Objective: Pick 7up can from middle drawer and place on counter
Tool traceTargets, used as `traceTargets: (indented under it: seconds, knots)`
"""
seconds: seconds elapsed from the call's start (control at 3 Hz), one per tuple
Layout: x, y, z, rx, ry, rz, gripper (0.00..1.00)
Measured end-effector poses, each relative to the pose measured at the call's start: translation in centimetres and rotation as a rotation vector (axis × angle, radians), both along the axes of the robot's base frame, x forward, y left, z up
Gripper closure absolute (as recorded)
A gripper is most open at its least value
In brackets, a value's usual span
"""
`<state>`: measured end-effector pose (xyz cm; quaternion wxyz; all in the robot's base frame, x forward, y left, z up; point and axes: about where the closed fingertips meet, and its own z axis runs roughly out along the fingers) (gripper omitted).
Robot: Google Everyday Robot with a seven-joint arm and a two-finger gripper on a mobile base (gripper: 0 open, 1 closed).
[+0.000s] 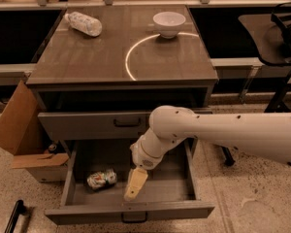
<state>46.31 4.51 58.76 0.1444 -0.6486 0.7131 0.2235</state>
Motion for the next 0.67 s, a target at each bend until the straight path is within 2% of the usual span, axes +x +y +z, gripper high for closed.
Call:
traceTargets:
  seconds: [0.33,0.67]
  knots:
    - [0.6,1.5,-0.6,0.028,-0.045,0.047,0.00]
    - [1.9,3.7,-1.4,0.086,-0.111,0.108,0.00]
